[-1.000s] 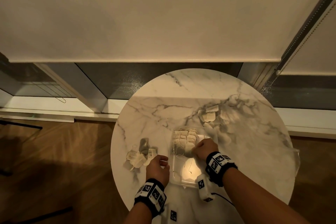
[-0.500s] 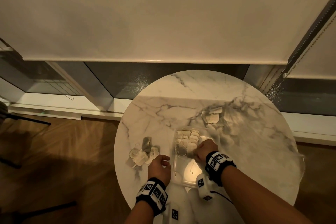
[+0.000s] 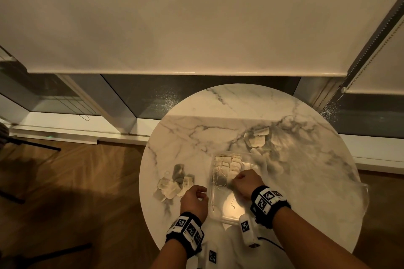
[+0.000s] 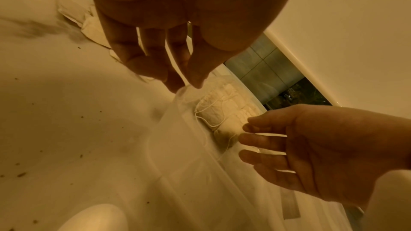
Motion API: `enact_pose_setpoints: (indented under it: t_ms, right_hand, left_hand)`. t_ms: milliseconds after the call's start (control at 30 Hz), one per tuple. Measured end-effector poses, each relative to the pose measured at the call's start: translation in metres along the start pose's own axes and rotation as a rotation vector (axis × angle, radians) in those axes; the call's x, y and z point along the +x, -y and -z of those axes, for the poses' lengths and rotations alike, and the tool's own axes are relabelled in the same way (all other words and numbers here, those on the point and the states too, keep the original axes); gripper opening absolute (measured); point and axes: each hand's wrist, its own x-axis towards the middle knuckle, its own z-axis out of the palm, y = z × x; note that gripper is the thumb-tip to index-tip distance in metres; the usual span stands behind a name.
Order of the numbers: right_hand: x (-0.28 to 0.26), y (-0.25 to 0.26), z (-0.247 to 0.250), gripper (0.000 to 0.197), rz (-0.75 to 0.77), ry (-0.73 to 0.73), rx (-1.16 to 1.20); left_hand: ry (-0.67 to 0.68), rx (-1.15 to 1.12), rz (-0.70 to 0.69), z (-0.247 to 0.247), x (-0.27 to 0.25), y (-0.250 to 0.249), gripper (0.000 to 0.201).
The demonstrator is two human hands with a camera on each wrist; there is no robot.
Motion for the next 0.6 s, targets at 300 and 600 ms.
enact_pose_setpoints:
  t_ms: [300,600]
  right_hand:
    - [-0.009,0.003,-0.011,0.011,0.049,0.000,0.080]
    - [-0.018,0.009,-0.019,0.006,0.085,0.015,0.180]
  left_hand:
    - [0.085,-0.065,-0.013,0.010,0.002,0.007,0.015]
    - [0.040,0.002,-0.017,0.042,0.009,0.031,0.022]
